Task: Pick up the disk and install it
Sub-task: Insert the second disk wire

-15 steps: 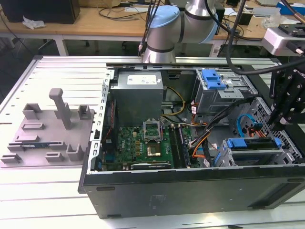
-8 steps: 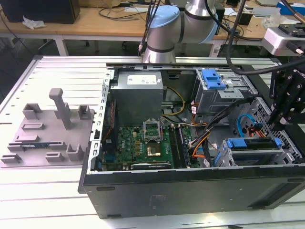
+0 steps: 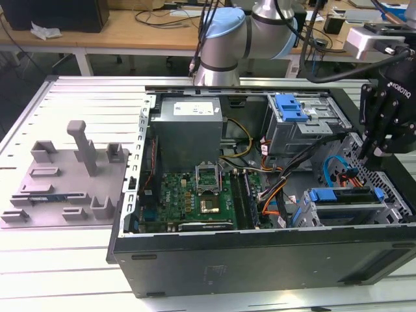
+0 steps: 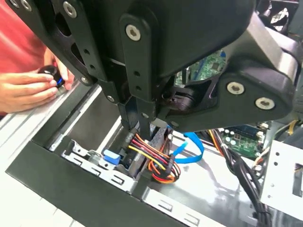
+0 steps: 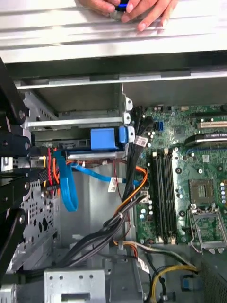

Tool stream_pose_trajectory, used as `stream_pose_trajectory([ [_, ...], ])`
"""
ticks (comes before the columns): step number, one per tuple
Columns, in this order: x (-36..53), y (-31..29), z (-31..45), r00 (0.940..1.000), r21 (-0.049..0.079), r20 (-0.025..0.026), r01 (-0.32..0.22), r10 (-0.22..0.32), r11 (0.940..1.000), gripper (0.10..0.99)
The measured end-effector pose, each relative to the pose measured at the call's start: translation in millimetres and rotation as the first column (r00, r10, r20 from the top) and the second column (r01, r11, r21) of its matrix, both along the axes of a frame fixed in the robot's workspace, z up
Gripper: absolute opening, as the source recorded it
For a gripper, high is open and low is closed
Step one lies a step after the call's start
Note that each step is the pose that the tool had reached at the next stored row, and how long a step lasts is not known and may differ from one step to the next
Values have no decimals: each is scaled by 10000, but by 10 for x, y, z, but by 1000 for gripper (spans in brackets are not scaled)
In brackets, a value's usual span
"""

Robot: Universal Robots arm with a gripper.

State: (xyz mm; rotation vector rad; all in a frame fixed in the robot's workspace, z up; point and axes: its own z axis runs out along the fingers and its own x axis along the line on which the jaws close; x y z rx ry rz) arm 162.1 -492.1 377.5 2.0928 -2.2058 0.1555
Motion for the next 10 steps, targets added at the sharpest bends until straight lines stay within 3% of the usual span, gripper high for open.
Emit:
stream_pose_trajectory([
  [5, -85, 0, -29, 10000, -8, -1, 0, 0, 10000, 239],
  [10, -101, 1, -30, 10000, -14, -1, -2, 2, 10000, 251],
])
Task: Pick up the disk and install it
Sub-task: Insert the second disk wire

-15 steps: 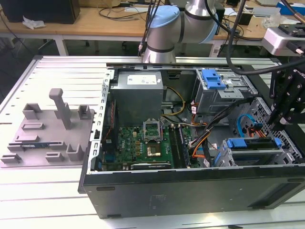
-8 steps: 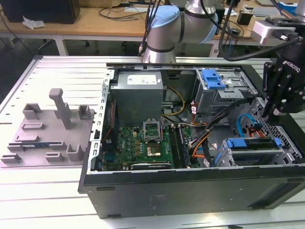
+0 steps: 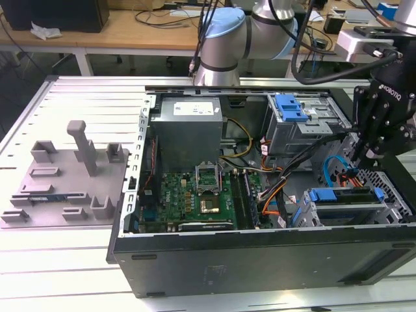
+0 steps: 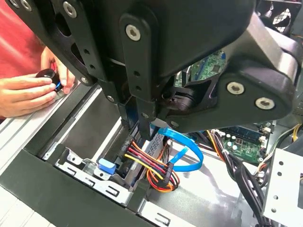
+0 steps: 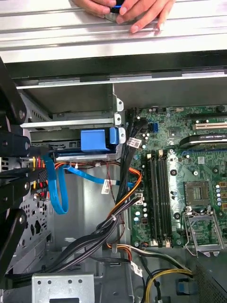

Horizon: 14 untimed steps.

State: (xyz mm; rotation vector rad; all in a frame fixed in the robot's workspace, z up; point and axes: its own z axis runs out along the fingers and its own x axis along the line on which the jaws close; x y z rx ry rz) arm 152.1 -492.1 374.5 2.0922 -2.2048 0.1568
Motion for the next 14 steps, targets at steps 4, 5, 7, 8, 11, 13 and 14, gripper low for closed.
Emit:
stream_pose_trajectory([
  [4, -19, -4, -3, 10000, 24, 1, 1, -1, 10000, 376],
  [5, -24, -9, -3, 10000, 32, 0, 2, -2, 10000, 376],
  [7, -25, -37, -6, 10000, 80, 1, -1, 1, 10000, 376],
  [8, -26, -53, -6, 10000, 121, 0, 0, 0, 9999, 376],
  [11, -33, -88, -15, 10000, 353, 0, 3, -3, 9994, 376],
  [13, -36, -91, -20, 10000, 404, 0, 2, -2, 9992, 376],
  [14, -38, -96, -23, 10000, 419, 1, 1, -1, 9991, 376],
])
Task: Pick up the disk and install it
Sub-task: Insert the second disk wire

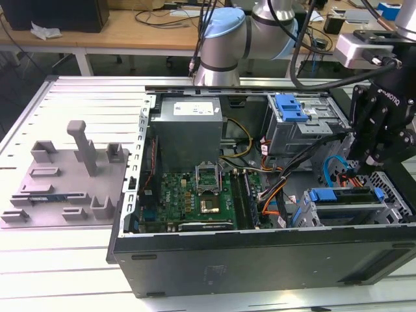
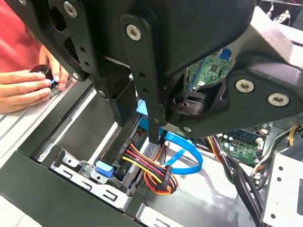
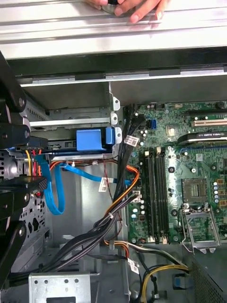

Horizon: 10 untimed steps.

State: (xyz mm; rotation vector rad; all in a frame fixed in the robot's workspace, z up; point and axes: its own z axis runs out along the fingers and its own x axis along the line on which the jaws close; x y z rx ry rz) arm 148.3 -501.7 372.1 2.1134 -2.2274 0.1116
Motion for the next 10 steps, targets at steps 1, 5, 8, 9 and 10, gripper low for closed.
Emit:
stream_pose_trajectory([
  [1, 0, -10, -1, 10000, 1, 0, -1, 1, 10000, 376],
  [5, -1, -60, -17, 10000, 0, 0, 12, -12, 10000, 376],
  [8, -1, -61, -26, 10000, 48, -1, 17, -17, 10000, 376],
  [9, -1, -61, -30, 10000, 87, 0, 17, -17, 10000, 376],
  [10, -1, -61, -33, 10000, 128, 0, 17, -17, 9999, 376],
])
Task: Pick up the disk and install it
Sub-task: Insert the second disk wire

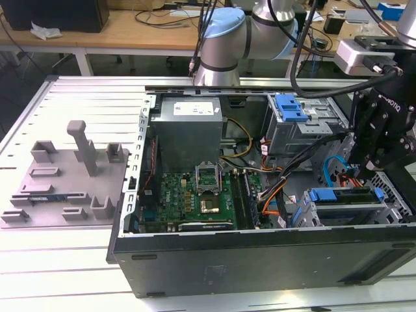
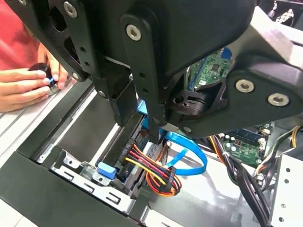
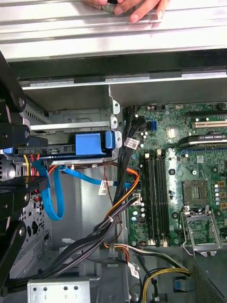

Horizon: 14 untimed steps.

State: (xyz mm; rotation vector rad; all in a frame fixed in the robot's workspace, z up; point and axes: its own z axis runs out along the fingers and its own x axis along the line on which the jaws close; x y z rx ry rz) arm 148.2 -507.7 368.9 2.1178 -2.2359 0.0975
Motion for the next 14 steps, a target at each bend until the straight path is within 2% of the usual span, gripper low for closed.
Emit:
stream_pose_trajectory([
  [3, 0, 0, -11, 10000, 156, 0, 0, 0, 9999, 376],
  [7, 0, -38, -24, 10000, 189, 0, 48, -48, 9998, 376],
  [11, 0, -41, -37, 10000, 326, -1, 65, -65, 9994, 376],
  [13, 0, -48, -42, 10000, 537, -3, 83, -83, 9985, 376],
  [14, 0, -50, -43, 10000, 593, -3, 91, -91, 9982, 376],
])
